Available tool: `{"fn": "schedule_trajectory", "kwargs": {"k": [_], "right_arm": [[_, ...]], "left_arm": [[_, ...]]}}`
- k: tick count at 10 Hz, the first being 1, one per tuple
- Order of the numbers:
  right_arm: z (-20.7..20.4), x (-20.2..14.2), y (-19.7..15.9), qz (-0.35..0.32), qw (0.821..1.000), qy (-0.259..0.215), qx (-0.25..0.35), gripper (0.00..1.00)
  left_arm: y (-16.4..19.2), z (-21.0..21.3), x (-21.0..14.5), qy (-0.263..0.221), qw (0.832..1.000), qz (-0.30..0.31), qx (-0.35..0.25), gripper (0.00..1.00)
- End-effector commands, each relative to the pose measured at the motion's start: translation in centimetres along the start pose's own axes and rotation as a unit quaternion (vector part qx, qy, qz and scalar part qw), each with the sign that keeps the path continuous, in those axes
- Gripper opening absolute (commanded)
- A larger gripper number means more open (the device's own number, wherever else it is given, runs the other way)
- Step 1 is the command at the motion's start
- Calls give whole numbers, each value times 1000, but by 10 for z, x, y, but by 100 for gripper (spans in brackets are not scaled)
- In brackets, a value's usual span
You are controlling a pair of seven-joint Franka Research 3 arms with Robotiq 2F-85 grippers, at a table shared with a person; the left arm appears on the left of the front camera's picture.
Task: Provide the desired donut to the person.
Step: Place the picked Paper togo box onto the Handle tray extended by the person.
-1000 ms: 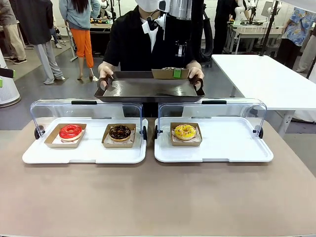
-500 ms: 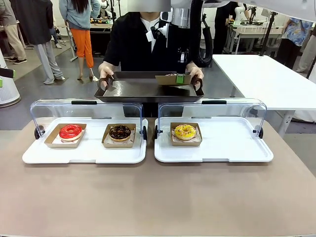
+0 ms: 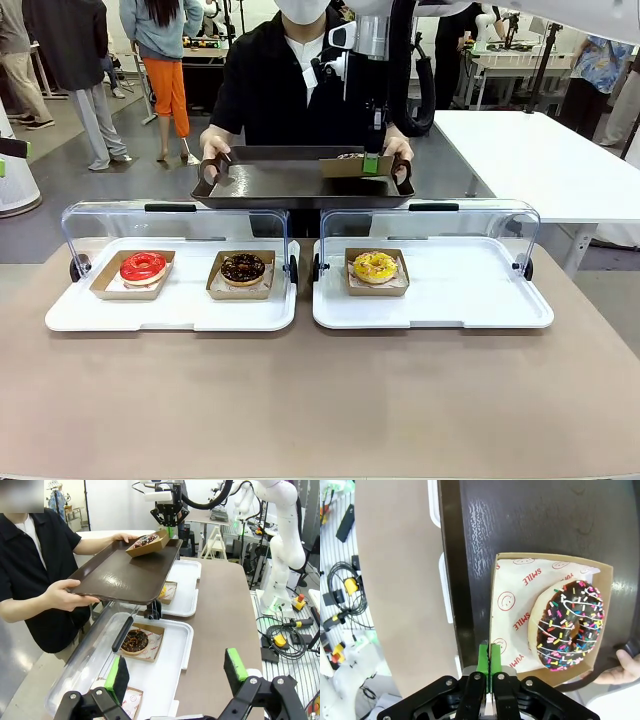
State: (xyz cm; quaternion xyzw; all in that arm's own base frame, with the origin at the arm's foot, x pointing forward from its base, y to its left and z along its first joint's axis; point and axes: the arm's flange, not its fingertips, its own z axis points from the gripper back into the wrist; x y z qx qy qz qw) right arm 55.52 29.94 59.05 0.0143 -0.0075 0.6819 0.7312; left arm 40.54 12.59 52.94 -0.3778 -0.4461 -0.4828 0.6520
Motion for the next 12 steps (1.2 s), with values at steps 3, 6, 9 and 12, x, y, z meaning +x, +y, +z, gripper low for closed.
{"fn": "schedule_trajectory", "kwargs": {"k": [3, 6, 9, 12], "right_arm": [[6, -2, -8, 12, 1000, -8, 25, 100], [7, -4, -8, 15, 999, -11, 31, 85], [10, -6, -7, 20, 999, -12, 36, 100], [17, -20, 17, 47, 998, -6, 40, 100]], "left_arm": [[-1, 1, 1, -4, 1000, -2, 1, 100], [-1, 1, 1, -4, 1000, -2, 1, 100], [-1, 1, 1, -4, 1000, -2, 1, 100], [-1, 1, 1, -4, 1000, -2, 1, 100]]}}
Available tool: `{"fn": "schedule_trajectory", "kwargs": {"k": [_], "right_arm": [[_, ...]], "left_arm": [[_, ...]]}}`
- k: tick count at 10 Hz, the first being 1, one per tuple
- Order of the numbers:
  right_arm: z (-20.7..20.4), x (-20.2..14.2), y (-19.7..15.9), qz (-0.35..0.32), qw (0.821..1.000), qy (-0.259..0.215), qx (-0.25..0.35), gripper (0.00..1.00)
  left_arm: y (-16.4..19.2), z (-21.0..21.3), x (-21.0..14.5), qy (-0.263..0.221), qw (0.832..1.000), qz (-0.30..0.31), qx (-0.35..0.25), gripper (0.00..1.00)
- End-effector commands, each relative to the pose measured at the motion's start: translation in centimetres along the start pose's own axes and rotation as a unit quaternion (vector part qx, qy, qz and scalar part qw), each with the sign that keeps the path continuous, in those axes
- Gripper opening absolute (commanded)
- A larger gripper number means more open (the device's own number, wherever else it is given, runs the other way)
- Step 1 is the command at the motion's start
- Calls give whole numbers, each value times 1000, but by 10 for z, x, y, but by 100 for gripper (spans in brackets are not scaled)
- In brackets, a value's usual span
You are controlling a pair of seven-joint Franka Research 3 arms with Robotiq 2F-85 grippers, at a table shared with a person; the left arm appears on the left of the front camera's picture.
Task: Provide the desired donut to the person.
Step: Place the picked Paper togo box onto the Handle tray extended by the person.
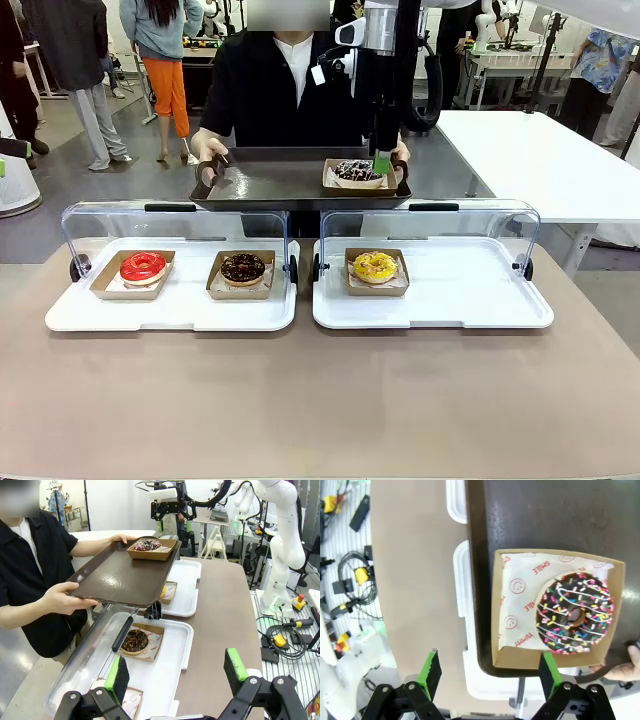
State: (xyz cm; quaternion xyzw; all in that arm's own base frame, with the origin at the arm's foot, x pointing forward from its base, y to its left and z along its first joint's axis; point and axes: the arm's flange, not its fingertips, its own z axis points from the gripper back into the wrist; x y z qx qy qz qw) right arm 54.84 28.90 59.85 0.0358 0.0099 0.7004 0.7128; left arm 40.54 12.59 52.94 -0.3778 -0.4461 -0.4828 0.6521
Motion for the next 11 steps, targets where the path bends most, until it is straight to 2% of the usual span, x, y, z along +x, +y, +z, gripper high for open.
{"fn": "schedule_trajectory", "kwargs": {"k": [1, 4, 6, 9, 11], "right_arm": [[15, -28, 33, 39, 999, -9, 9, 100], [42, -99, 91, 69, 996, -56, -10, 100], [43, -147, 116, 58, 995, -83, -23, 100], [12, -189, 126, 33, 995, -73, -61, 100], [-5, -197, 129, 14, 994, -61, -90, 100]], "left_arm": [[-1, 1, 1, -4, 1000, -2, 1, 100], [-1, 1, 1, -4, 1000, -2, 1, 100], [-1, 1, 1, -4, 1000, -2, 1, 100], [-1, 1, 1, -4, 1000, -2, 1, 100], [-1, 1, 1, -4, 1000, -2, 1, 100]]}}
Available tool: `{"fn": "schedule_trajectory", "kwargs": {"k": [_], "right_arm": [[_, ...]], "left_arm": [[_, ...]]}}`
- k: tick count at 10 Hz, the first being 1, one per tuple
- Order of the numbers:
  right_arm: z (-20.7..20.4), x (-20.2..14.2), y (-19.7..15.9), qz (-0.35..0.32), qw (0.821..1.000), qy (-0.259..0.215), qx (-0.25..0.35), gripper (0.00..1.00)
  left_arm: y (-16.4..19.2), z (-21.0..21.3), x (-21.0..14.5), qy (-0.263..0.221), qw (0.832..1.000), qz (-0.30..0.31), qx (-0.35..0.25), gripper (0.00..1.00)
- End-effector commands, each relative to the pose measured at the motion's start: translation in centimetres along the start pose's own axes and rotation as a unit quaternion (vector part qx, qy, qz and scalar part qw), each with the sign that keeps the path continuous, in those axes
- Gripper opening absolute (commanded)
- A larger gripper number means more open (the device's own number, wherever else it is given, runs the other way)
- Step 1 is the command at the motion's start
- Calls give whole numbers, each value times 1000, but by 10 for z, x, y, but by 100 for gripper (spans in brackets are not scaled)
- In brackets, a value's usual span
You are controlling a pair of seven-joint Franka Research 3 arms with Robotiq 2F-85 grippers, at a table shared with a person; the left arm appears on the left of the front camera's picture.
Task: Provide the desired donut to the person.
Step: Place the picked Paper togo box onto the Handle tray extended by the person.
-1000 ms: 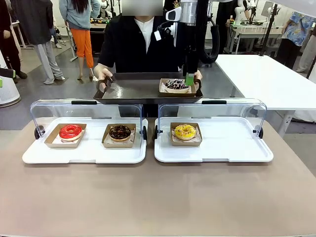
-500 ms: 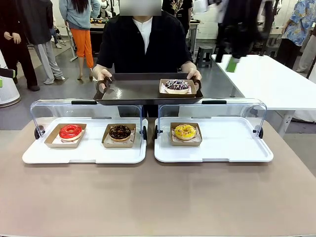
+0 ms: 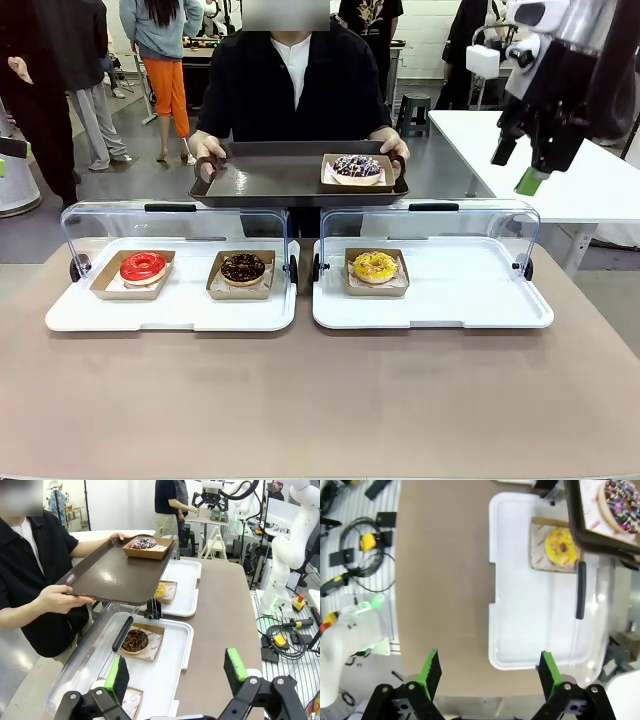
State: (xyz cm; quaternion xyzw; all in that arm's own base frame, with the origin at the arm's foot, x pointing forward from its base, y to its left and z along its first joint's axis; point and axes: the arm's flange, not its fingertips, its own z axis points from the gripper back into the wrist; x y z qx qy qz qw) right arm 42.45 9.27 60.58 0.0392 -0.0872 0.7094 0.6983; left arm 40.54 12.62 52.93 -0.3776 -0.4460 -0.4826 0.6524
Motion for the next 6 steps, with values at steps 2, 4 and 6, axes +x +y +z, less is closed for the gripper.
{"fn": "schedule_trajectory", "kwargs": {"k": [2, 4, 6], "right_arm": [[-23, -6, 10, -11, 999, 23, -37, 100], [-16, -5, 3, -2, 1000, 12, -23, 100], [-16, -5, 3, -2, 1000, 12, -23, 100]], "left_arm": [[-1, 1, 1, -4, 1000, -2, 0, 100], [-1, 1, 1, -4, 1000, -2, 0, 100], [-1, 1, 1, -4, 1000, -2, 0, 100]]}}
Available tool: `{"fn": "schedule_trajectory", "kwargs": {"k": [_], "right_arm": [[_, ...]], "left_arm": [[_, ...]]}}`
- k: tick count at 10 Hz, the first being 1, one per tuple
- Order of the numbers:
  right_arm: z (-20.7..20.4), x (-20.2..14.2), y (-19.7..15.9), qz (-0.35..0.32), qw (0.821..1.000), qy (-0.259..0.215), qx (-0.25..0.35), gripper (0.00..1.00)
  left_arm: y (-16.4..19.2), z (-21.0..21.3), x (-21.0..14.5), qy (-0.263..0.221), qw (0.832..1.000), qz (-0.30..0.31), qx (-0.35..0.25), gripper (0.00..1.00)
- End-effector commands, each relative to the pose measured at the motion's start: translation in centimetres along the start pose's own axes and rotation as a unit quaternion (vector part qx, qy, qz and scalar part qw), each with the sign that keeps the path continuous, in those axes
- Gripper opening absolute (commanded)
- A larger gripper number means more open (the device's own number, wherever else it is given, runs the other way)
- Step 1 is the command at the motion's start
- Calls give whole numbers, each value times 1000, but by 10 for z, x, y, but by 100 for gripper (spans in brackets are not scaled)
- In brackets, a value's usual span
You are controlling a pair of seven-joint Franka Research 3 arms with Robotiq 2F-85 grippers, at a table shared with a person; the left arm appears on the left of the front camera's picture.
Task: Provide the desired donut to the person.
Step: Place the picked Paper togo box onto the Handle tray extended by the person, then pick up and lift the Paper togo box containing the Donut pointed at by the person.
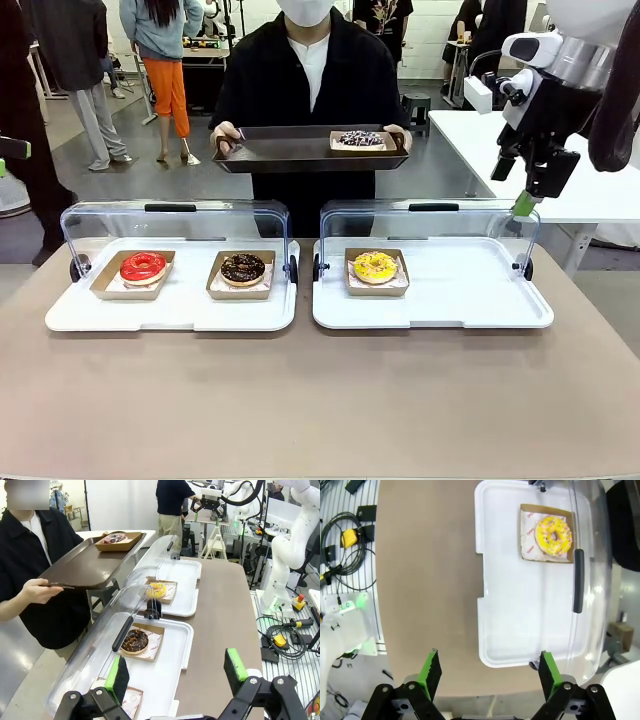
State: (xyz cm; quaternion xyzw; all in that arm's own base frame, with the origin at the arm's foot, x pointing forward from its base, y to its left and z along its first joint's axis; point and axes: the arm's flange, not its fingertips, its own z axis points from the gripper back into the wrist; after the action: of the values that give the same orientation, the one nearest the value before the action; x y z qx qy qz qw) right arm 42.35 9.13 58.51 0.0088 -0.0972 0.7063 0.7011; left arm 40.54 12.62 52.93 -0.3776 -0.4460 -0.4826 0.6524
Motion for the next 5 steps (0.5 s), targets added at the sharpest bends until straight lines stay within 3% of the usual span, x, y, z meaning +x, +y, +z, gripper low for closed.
{"fn": "schedule_trajectory", "kwargs": {"k": [1, 5], "right_arm": [[4, 0, 0, 0, 1000, -3, 6, 100], [4, 0, 0, 0, 1000, -3, 6, 100]], "left_arm": [[-1, 1, 1, -4, 1000, -2, 0, 100], [-1, 1, 1, -4, 1000, -2, 0, 100]]}}
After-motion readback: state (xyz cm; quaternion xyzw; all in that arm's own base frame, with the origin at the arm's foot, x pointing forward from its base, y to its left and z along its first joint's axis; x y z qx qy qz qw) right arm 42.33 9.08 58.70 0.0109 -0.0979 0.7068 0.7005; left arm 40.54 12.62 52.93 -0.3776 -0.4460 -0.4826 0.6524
